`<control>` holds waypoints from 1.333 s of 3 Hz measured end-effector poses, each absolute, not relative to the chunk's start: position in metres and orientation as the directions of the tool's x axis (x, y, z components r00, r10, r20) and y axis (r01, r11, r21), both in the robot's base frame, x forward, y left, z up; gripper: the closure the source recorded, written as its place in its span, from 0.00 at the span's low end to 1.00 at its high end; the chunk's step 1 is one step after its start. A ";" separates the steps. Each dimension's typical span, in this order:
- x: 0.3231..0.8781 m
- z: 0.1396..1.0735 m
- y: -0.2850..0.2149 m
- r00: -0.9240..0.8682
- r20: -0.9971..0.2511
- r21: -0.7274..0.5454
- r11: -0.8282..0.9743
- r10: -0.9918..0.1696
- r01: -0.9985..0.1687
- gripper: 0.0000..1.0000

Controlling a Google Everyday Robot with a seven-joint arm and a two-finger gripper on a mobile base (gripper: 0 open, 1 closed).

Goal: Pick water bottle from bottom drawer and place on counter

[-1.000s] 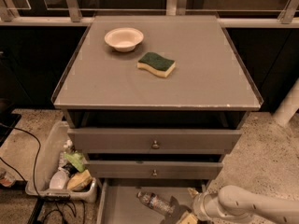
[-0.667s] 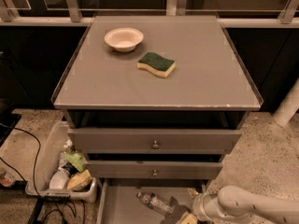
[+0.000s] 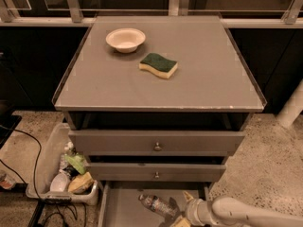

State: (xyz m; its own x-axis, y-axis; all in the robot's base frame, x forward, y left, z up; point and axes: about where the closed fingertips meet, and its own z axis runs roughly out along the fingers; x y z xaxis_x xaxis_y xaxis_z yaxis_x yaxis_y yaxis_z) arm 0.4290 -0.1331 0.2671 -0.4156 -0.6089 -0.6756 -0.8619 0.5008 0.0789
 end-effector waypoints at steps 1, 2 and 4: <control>0.439 0.237 -0.119 -0.369 -0.728 0.049 0.492 -0.578 -0.869 0.00; 0.441 0.209 -0.105 -0.317 -0.750 0.015 0.464 -0.580 -0.886 0.00; 0.476 0.141 -0.072 -0.302 -0.727 -0.039 0.476 -0.617 -0.879 0.00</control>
Offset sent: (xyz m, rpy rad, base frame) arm 0.0165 0.0423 -0.0904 0.0693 -0.1630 0.0763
